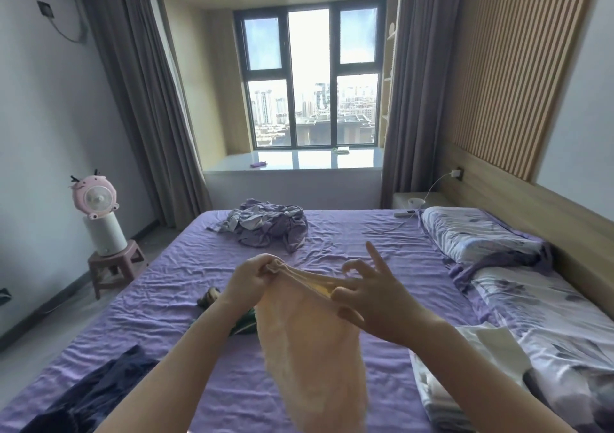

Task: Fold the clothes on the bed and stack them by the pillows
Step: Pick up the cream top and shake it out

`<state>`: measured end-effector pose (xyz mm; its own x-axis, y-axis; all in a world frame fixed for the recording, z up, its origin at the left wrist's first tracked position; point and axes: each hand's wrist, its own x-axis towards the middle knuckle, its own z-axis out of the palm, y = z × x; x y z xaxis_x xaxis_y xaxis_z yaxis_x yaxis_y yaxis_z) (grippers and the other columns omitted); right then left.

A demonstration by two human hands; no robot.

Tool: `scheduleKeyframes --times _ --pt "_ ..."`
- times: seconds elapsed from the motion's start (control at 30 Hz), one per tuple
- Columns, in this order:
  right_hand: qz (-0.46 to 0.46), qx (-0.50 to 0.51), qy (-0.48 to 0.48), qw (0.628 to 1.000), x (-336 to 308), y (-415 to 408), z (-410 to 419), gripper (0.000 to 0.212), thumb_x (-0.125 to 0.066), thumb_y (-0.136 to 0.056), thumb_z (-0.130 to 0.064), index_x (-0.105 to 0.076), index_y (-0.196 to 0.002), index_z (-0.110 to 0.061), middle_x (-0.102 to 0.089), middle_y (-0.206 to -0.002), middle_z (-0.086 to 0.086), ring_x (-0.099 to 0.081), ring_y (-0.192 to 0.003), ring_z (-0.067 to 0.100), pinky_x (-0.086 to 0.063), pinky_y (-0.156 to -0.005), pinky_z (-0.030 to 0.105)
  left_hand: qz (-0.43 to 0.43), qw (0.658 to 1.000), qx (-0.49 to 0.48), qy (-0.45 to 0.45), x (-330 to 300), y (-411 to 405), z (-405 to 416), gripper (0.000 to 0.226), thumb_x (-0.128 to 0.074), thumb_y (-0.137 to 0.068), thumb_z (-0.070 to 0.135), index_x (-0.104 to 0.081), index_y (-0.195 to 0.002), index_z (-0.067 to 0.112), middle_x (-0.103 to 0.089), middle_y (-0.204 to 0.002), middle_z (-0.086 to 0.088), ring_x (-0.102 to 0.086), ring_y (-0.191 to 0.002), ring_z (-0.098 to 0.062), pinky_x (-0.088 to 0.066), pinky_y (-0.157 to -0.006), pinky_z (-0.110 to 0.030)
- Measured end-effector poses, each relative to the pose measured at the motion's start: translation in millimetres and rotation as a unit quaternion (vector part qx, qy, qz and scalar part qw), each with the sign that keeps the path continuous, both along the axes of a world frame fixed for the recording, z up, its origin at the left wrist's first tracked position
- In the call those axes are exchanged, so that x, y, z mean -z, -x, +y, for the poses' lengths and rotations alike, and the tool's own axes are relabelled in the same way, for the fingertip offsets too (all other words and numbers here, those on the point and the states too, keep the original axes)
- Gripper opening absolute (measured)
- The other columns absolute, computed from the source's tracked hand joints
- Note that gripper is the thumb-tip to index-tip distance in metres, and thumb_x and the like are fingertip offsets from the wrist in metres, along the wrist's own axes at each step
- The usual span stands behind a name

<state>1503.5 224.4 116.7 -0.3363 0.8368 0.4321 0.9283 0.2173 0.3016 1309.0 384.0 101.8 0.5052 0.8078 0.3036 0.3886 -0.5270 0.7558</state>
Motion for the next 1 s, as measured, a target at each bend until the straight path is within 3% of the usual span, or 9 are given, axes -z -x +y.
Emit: scheduleKeyframes --times 0.07,0.13,0.27,0.37,0.47,0.53,0.67,0.8,1.0 --pt "0.154 0.003 0.026 0.988 8 -3 4 0.021 -0.07 -0.08 -0.04 -0.068 -0.083 -0.019 -0.067 -0.082 -0.005 -0.065 -0.087 0.022 -0.049 -0.088 0.043 0.005 1.0 -0.004 0.018 9 0 1 0.024 -0.054 -0.084 -0.009 -0.068 -0.098 0.004 -0.068 -0.093 -0.008 -0.062 -0.092 -0.023 -0.047 -0.083 -0.039" --pt "0.285 0.043 0.059 0.956 23 -8 10 0.026 -0.062 -0.087 -0.041 -0.065 -0.089 -0.014 -0.064 -0.087 0.0 -0.062 -0.081 0.024 -0.045 -0.072 0.031 -0.003 0.999 -0.001 0.041 19 -5 1 0.023 -0.054 -0.085 -0.009 -0.068 -0.098 0.003 -0.067 -0.093 -0.01 -0.06 -0.089 -0.023 -0.047 -0.079 -0.037" --pt "0.397 0.031 0.033 0.917 68 -16 23 0.011 -0.069 -0.081 -0.011 -0.065 -0.09 -0.005 -0.059 -0.092 0.007 -0.059 -0.081 0.021 -0.04 -0.068 0.022 0.005 0.997 -0.017 0.08 46 -18 4 0.022 -0.055 -0.084 -0.008 -0.069 -0.096 0.005 -0.066 -0.089 -0.007 -0.058 -0.084 -0.017 -0.044 -0.076 -0.031" --pt "0.452 0.031 0.02 0.891 98 -24 33 0.025 -0.068 -0.075 0.007 -0.064 -0.099 0.0 -0.052 -0.106 0.014 -0.053 -0.084 0.01 -0.043 -0.075 0.017 0.002 0.994 -0.047 0.097 65 -31 7 0.021 -0.058 -0.082 -0.005 -0.07 -0.089 0.011 -0.067 -0.084 -0.003 -0.059 -0.082 -0.015 -0.043 -0.075 -0.029" --pt "0.462 0.083 0.024 0.883 115 -38 41 0.046 -0.065 -0.075 0.008 -0.058 -0.119 -0.002 -0.056 -0.11 0.015 -0.057 -0.085 0.016 -0.048 -0.08 0.034 -0.017 0.994 -0.046 0.096 79 -42 8 0.026 -0.059 -0.081 -0.008 -0.07 -0.083 0.015 -0.069 -0.08 0.001 -0.061 -0.078 -0.011 -0.045 -0.074 -0.023" --pt "0.421 0.107 0.003 0.901 122 -46 44 0.035 -0.071 -0.07 0.006 -0.066 -0.103 -0.003 -0.065 -0.096 0.013 -0.063 -0.084 0.03 -0.049 -0.077 0.042 -0.025 0.996 -0.027 0.079 86 -45 7 0.025 -0.06 -0.08 -0.009 -0.071 -0.082 0.014 -0.069 -0.079 0.002 -0.061 -0.076 -0.005 -0.044 -0.071 -0.015" --pt "0.389 0.111 0.017 0.914 141 -48 35 0.016 -0.073 -0.067 0.004 -0.063 -0.078 -0.003 -0.066 -0.08 0.009 -0.061 -0.076 0.031 -0.039 -0.071 0.029 -0.003 0.994 0.04 0.105 111 -36 10 0.026 -0.065 -0.079 -0.006 -0.072 -0.078 0.019 -0.069 -0.077 0.006 -0.06 -0.073 -0.002 -0.044 -0.07 -0.019" --pt "0.438 0.137 0.147 0.876 197 -42 11 0.018 -0.069 -0.074 -0.004 -0.062 -0.091 -0.003 -0.066 -0.091 0.008 -0.06 -0.086 0.027 -0.043 -0.073 0.033 0.105 0.969 0.136 0.178 155 -16 3 0.03 -0.069 -0.078 -0.005 -0.072 -0.08 0.025 -0.07 -0.082 0.005 -0.062 -0.081 -0.009 -0.048 -0.079 -0.027" --pt "0.392 0.196 0.368 0.82 327 -6 -44 0.021 -0.058 -0.078 -0.021 -0.055 -0.1 -0.018 -0.062 -0.101 0.003 -0.055 -0.095 0.024 -0.035 -0.072 0.031 0.324 0.898 0.209 0.21 268 11 -42 0.026 -0.062 -0.084 0.007 -0.074 -0.103 0.02 -0.072 -0.101 0.004 -0.062 -0.094 -0.006 -0.039 -0.074 -0.01"
